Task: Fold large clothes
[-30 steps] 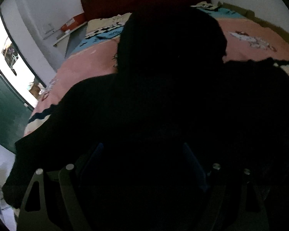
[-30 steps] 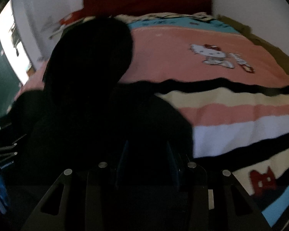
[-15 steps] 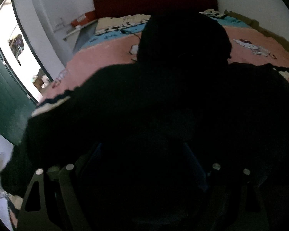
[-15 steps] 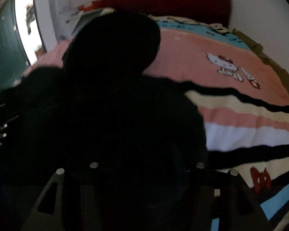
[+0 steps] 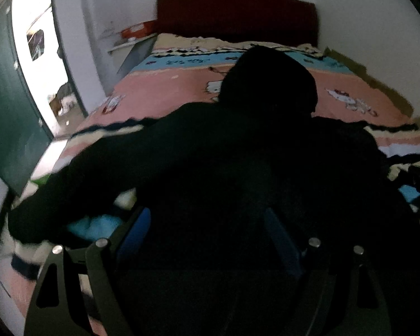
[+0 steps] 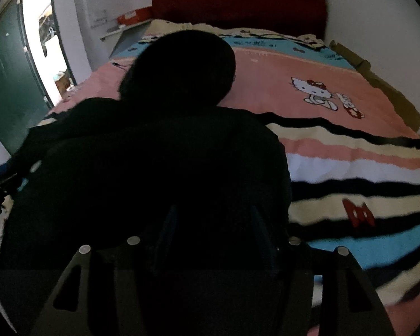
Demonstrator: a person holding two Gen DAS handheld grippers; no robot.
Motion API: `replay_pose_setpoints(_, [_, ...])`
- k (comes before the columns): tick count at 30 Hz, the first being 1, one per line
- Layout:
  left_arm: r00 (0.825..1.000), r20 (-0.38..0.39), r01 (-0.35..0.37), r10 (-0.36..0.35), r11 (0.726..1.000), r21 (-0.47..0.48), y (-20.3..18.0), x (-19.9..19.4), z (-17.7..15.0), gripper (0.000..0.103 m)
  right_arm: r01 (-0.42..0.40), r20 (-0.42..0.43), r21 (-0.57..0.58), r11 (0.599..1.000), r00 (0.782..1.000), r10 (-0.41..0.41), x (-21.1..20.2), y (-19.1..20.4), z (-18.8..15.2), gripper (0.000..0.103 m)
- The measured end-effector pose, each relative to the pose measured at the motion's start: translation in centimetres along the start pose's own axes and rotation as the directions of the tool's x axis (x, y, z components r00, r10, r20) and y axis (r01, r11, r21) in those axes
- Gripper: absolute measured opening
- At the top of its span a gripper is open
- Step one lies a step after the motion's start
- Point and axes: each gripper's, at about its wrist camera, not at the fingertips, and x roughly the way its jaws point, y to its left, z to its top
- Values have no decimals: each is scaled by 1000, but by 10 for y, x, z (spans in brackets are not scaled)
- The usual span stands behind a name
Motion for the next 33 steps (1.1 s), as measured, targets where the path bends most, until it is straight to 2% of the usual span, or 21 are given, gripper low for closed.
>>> replay_pose_setpoints(4, [999, -17, 40, -42, 996, -84, 43, -23, -28, 84, -19, 14, 12, 1000, 1000, 18, -32, 13, -22, 59])
replay_pose_setpoints(7, [998, -27, 53, -59, 981, -187, 87, -34, -46, 84, -36, 23, 25, 999, 999, 35, -54, 22, -41, 59])
replay_pose_setpoints(10, [998, -24, 47, -57, 950, -309, 140, -41, -59, 84, -34, 22, 47, 998, 999, 33, -66, 24, -56, 60])
replay_pose_setpoints(16, [999, -32, -50, 40, 881, -471, 233, -44, -84, 84, -3, 5, 78, 997, 1000, 3, -76, 17, -73, 60])
replay_pose_setpoints(21, [999, -42, -48, 28, 778, -627, 301, -30, -108, 84, 28, -4, 92, 995, 1000, -28, -75, 12, -77, 60])
replay_pose_setpoints(24, [999, 7, 29, -35, 693, -720, 337, -17, -115, 84, 35, -10, 92, 995, 999, -35, -73, 14, -79, 60])
replay_pose_setpoints(27, [997, 52, 81, -65, 604, -793, 364, -1, -120, 84, 42, -26, 84, 996, 999, -40, -68, 17, -81, 61])
replay_pose_setpoints(29, [997, 49, 78, -67, 552, -830, 377, 13, -124, 84, 54, -37, 76, 996, 998, -51, -66, 19, -84, 61])
replay_pose_setpoints(33, [997, 30, 60, -70, 473, -879, 391, 39, -132, 82, 71, -51, 74, 995, 996, -68, -65, 17, -87, 61])
